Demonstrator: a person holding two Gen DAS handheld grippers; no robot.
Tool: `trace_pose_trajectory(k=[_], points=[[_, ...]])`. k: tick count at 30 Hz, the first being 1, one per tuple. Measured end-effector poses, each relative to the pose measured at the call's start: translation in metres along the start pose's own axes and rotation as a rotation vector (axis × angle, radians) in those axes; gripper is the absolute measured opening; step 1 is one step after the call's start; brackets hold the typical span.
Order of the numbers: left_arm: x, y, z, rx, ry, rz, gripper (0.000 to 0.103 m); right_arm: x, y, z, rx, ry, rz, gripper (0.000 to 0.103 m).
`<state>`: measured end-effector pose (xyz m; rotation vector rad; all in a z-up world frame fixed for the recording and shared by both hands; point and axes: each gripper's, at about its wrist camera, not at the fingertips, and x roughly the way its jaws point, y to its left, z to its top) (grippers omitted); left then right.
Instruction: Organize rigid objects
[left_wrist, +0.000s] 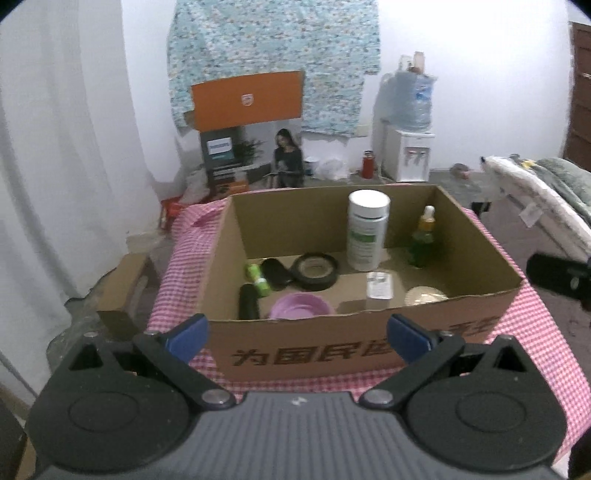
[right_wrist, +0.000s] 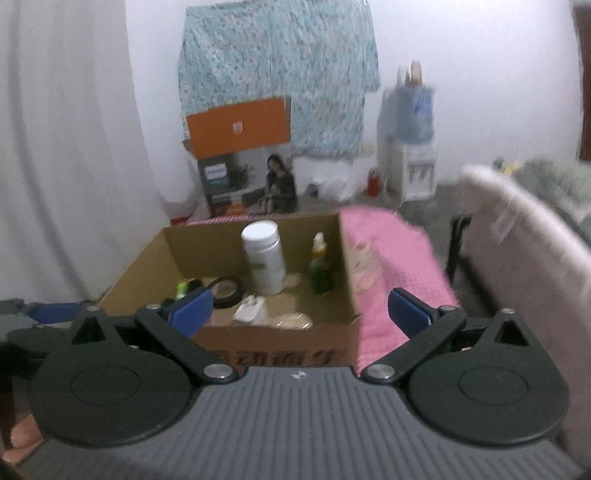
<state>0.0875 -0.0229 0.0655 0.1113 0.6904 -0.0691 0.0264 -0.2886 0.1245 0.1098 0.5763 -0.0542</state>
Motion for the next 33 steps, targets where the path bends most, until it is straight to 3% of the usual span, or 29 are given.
trace_pose_trajectory(k=[6, 15, 33], points=[[0.011, 0.012, 0.001, -0.012, 0.042, 0.024, 0.103, 0.035, 0.024, -0.009, -0.052, 0.08, 0.046, 0.102], [0.022, 0.027, 0.007, -0.039, 0.068, 0.023, 0.103, 0.074, 0.036, -0.005, -0.079, 0.149, 0.043, 0.102], [0.026, 0.028, 0.008, -0.036, 0.065, 0.034, 0.103, 0.087, 0.036, -0.003, -0.08, 0.173, 0.039, 0.102]])
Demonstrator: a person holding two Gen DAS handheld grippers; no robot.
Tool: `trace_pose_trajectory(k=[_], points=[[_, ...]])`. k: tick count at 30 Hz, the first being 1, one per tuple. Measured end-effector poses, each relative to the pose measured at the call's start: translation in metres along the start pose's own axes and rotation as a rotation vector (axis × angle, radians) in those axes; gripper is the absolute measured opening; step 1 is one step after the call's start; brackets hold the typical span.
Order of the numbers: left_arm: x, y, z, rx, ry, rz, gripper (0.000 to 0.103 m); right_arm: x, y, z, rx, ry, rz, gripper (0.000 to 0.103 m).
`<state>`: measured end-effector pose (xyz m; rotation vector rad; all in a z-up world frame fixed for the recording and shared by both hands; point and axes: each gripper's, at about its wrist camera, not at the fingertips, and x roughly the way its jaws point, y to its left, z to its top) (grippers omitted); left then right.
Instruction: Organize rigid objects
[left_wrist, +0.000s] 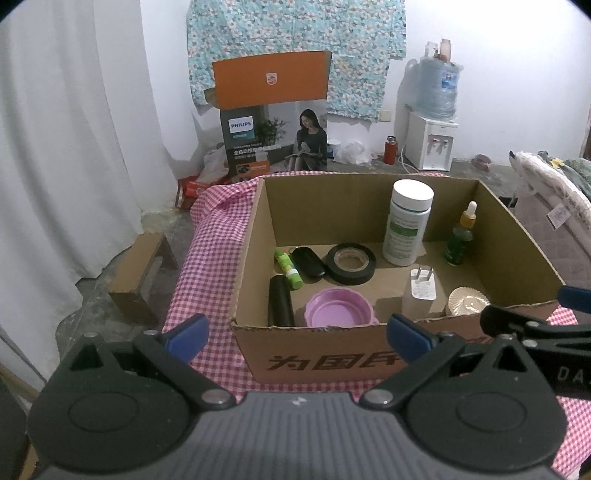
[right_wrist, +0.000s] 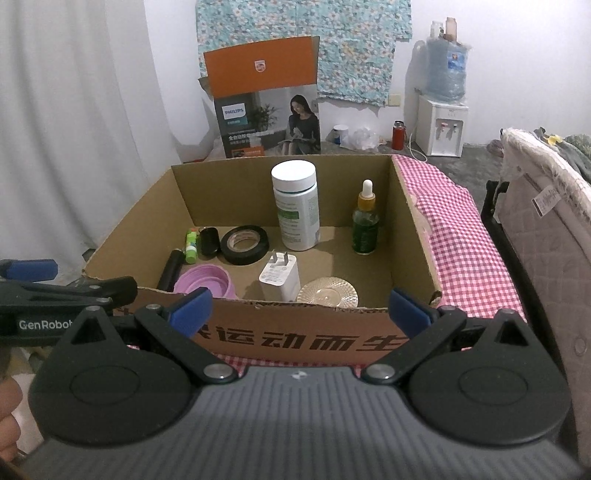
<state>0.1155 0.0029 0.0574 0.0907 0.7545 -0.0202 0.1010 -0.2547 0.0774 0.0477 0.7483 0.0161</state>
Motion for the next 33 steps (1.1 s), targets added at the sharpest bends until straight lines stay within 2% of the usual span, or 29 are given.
trace_pose_trajectory(k=[33], points=[[-0.0034, 0.0016, -0.0007, 0.008, -0.003, -0.002, 0.103, 0.0007, -0.0008, -0.0007, 0.002, 0.015, -0.005, 0.102]])
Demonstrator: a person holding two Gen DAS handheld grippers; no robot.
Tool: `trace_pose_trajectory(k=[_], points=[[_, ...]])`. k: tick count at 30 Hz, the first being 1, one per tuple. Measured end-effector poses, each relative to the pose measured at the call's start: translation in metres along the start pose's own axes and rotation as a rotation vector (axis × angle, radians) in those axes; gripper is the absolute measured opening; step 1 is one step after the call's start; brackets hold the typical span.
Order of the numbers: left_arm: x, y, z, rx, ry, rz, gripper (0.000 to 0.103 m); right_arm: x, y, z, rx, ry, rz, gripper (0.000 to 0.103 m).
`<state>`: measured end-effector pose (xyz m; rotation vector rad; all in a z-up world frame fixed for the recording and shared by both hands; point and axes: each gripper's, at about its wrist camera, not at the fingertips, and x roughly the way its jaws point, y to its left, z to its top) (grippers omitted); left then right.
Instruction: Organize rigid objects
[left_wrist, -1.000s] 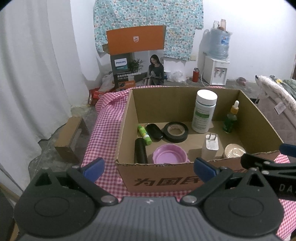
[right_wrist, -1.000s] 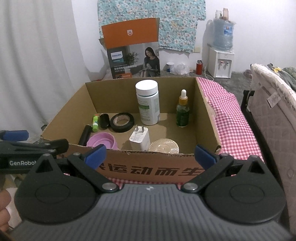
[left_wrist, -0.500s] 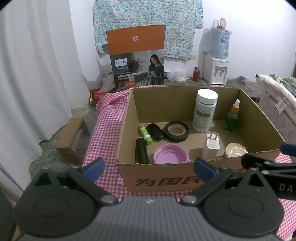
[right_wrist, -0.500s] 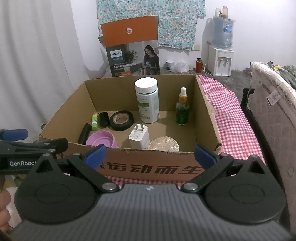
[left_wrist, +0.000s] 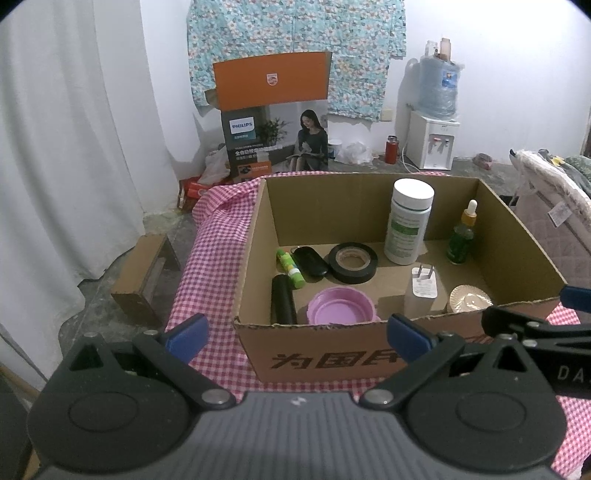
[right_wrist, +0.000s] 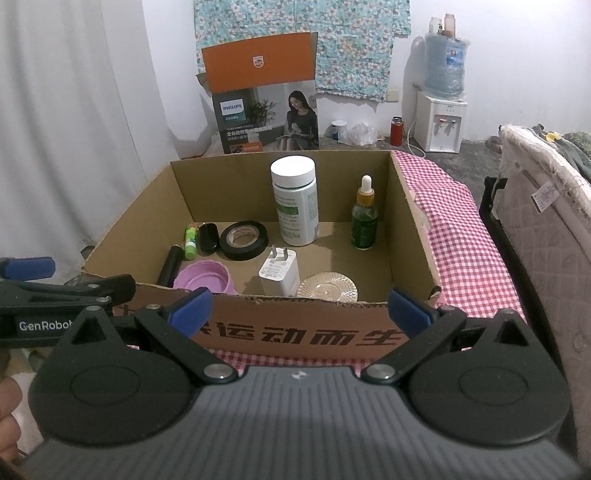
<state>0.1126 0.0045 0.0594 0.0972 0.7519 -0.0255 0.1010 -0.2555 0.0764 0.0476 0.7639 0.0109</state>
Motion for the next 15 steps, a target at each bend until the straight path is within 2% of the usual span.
trace_pose_trajectory(k=[15], points=[[-0.0017, 0.0023, -0.0002, -0.004, -0.002, -0.005, 0.103, -0.0026, -0.0002, -0.0003, -0.002, -0.001, 0.0, 0.102]])
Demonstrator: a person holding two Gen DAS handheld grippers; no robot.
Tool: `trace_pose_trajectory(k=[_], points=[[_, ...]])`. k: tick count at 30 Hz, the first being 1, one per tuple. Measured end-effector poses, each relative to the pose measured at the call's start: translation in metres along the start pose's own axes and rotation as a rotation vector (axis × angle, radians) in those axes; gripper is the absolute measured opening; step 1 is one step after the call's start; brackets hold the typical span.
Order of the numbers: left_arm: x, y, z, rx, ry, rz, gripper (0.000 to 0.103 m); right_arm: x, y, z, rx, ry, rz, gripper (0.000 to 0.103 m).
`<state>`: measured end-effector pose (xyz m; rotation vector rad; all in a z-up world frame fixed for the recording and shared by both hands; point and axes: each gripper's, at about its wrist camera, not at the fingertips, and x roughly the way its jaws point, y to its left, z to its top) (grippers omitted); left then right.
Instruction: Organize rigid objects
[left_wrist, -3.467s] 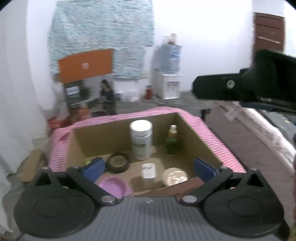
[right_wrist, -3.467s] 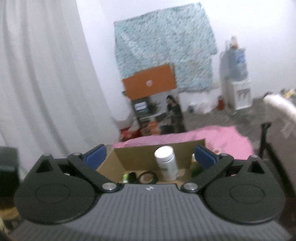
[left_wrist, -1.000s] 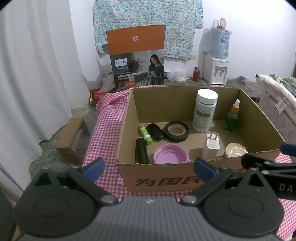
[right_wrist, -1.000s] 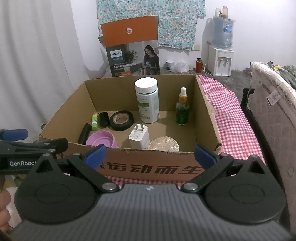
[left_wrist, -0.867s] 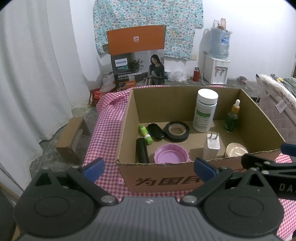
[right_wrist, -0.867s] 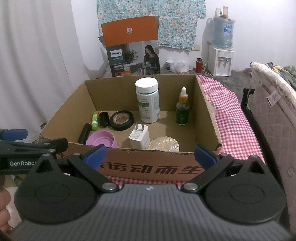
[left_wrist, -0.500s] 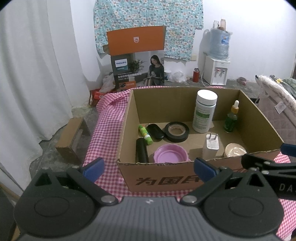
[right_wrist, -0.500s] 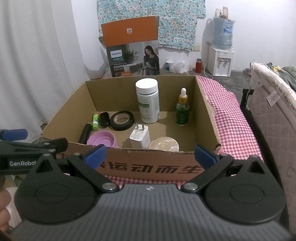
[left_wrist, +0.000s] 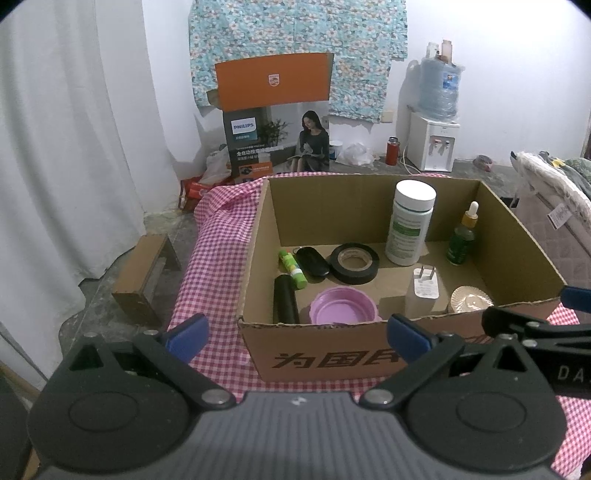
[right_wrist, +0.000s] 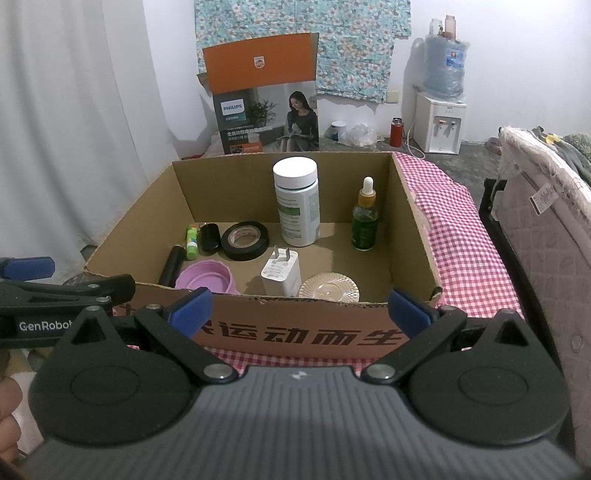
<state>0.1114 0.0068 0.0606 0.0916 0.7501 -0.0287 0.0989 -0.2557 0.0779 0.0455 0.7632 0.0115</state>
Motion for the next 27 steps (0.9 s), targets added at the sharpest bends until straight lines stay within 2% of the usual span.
trace_pose_trajectory(k=[27], points=[[0.0014, 0.0021, -0.001, -0.001, 0.001, 0.006, 0.103, 0.0008, -0.001, 0.0008, 0.005, 0.008, 0.003, 0.102]])
